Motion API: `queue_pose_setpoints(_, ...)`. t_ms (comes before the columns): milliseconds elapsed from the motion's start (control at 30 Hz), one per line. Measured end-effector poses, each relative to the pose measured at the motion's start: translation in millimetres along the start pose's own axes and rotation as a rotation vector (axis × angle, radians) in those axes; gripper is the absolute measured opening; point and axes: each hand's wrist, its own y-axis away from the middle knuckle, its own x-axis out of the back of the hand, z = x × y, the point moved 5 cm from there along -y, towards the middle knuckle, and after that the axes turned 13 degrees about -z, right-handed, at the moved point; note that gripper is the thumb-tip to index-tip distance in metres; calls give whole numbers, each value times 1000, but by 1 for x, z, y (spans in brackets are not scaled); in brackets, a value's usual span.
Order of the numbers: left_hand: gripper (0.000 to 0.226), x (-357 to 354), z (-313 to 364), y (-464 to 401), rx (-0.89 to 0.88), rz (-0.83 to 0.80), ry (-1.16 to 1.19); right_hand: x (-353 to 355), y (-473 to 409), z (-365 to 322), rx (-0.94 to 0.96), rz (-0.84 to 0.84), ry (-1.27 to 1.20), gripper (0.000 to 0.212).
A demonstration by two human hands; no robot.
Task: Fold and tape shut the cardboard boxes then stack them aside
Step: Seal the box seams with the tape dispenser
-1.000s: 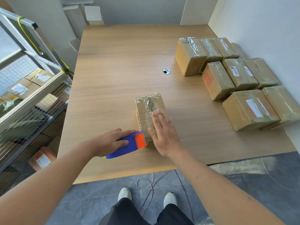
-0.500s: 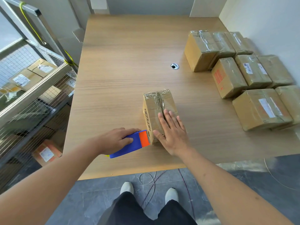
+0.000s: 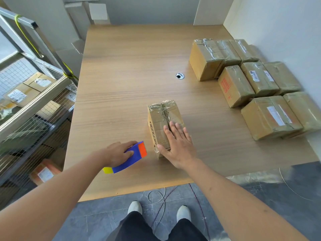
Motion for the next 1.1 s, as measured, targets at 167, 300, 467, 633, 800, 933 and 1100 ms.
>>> queue_pose_setpoints(167,65,-7,7,-3,12,182,-117,0,1,-8,-48,58,32,94)
queue_pose_setpoints(300,74,-19,9,-8,1,259,-242,-7,-1,-17,-100,107,110,96)
queue_pose_setpoints(467,84,-35,2,-20,-29,357,-222,-16,-6,-18,-116,173,174,99)
queue_pose_setpoints(633,69,-38,5,-16,-105,491,-144,-21,-6,-14,-97,222,196,112)
queue_pose_setpoints(800,61,-19,27,-3,-149,571,-131,-15,-4,-14,-122,20,214,153)
queue_pose_setpoints(933,55,-1,57,12,-289,635,-114,1,2,-8,-64,-86,159,160)
queue_pose_setpoints(1100,57,7,102,24,-443,677,-260,27,14,2,38,-123,74,152)
